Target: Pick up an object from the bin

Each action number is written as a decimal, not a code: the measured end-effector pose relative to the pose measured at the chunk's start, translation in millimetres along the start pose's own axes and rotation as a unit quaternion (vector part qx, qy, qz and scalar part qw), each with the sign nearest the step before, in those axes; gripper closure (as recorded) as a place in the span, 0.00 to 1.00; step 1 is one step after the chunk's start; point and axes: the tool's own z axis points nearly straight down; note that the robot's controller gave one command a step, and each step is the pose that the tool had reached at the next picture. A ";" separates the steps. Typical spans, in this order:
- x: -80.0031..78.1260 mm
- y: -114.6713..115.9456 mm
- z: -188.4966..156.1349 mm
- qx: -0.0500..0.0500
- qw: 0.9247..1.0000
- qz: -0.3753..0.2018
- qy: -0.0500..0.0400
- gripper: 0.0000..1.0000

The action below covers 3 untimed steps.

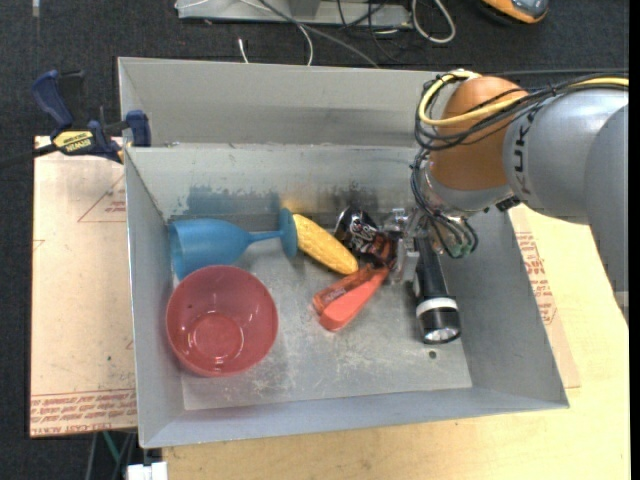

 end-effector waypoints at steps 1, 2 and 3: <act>0.0 0.0 0.0 0.000 1.000 0.000 0.000 1.00; -0.2 0.3 -2.1 0.000 1.000 0.000 -0.001 1.00; 2.4 1.2 -19.5 -0.001 1.000 0.000 0.004 1.00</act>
Offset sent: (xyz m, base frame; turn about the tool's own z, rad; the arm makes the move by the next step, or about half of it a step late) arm 0.0001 0.0000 0.0048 -0.0001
